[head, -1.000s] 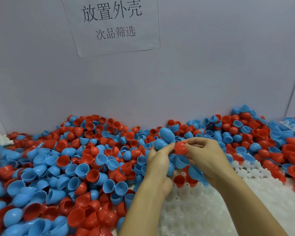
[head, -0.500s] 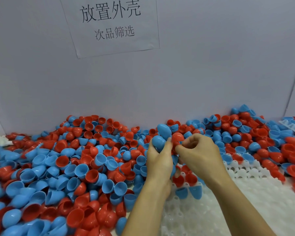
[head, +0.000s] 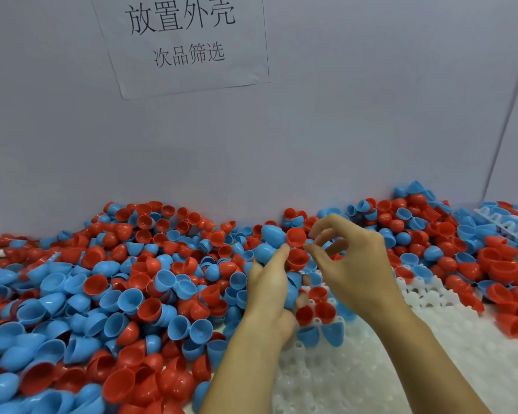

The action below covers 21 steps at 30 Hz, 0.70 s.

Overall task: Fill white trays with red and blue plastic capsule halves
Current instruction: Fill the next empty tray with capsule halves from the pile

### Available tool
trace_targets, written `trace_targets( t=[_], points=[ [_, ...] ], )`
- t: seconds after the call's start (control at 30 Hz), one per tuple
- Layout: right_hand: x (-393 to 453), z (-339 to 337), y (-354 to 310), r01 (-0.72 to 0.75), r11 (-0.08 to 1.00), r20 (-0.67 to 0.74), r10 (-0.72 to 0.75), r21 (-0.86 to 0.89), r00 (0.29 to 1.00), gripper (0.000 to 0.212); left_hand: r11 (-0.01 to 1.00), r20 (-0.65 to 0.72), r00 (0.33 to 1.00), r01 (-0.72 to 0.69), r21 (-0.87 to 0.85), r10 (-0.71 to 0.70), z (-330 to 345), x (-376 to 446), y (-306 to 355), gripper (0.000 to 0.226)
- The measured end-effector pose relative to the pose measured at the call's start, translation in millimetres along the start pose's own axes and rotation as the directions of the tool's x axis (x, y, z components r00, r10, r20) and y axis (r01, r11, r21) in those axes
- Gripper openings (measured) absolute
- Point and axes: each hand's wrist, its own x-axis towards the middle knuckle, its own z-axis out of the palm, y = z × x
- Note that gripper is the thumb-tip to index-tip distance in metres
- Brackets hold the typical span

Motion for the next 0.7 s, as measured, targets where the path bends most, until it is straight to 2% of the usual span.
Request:
trace_targets(
  t=[0.07, 0.17, 0.3, 0.47, 0.57, 0.7],
  points=[
    [0, -2, 2, 0.008, 1.0, 0.105, -0.006, -0.012, 0.994, 0.02, 1.0, 0.003, 1.0, 0.001, 0.026, -0.001, -1, 0, 2, 0.028],
    [0, -3, 3, -0.013, 0.996, 0.206, 0.031, -0.085, 0.978, 0.023, 0.981, 0.022, 0.997, -0.08, 0.178, 0.078, -3, 1, -3, 0.024],
    [1, -6, 7, -0.105, 0.983, 0.249, 0.141, -0.152, 0.958, 0.023, 0.928, 0.114, 0.976, -0.21, 0.308, 0.184, -1, 0, -9, 0.024],
    [12, -39, 13, -0.213, 0.959, 0.253, 0.257, -0.186, 0.933, 0.013, 0.915, 0.153, 0.972, -0.219, 0.339, 0.176, -3, 6, -11, 0.014],
    [16, -74, 27, -0.31, 0.904, 0.278, 0.392, -0.295, 0.877, 0.007, 0.935, 0.093, 0.982, -0.185, 0.301, 0.165, -6, 8, -6, 0.01],
    [5, -80, 45, -0.343, 0.759, 0.353, 0.586, -0.554, 0.729, 0.018, 0.954, 0.076, 0.99, -0.133, 0.268, 0.116, -6, 6, -2, 0.014]
  ],
)
